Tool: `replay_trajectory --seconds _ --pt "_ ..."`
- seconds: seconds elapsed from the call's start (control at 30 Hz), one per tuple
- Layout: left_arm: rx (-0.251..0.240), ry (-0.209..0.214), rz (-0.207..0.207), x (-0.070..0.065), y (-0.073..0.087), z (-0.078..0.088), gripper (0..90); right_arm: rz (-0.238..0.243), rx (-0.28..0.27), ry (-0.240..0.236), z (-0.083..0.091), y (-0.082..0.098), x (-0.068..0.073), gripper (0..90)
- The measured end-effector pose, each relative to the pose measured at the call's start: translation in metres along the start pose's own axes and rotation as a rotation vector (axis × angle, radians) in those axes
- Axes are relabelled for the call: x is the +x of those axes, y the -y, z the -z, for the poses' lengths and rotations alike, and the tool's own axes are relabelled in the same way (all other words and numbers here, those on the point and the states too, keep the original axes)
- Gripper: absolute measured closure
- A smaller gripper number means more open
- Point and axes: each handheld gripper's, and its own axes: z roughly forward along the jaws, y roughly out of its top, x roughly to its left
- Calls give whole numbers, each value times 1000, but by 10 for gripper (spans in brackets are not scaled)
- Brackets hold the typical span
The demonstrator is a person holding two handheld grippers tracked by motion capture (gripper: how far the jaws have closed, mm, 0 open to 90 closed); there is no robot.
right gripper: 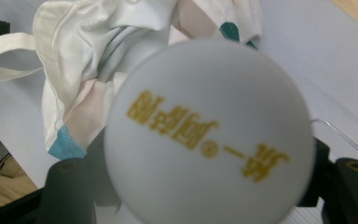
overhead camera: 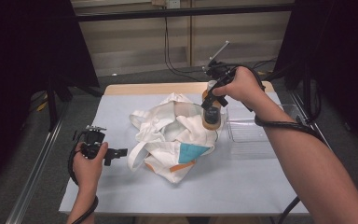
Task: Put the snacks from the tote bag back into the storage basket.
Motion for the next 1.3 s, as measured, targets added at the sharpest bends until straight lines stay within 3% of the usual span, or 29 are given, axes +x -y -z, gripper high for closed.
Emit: replay_trajectory --seconds 0.13,0.23,0.4,0.77,1.3 --pt "0 24 2 1 0 0 46 -3 -5 2 2 2 -1 301" --pt "15 5 -23 1 1 0 44 -1 -8 12 5 3 -4 301" --pt "-1 16 -12 -1 1 0 44 -9 -10 13 9 5 -6 301" --pt "2 30 -43 0 -1 3 48 -13 -19 20 16 10 -9 301" --pt "-14 28 -37 -1 -1 4 48 -32 -16 37 29 18 -18 301"
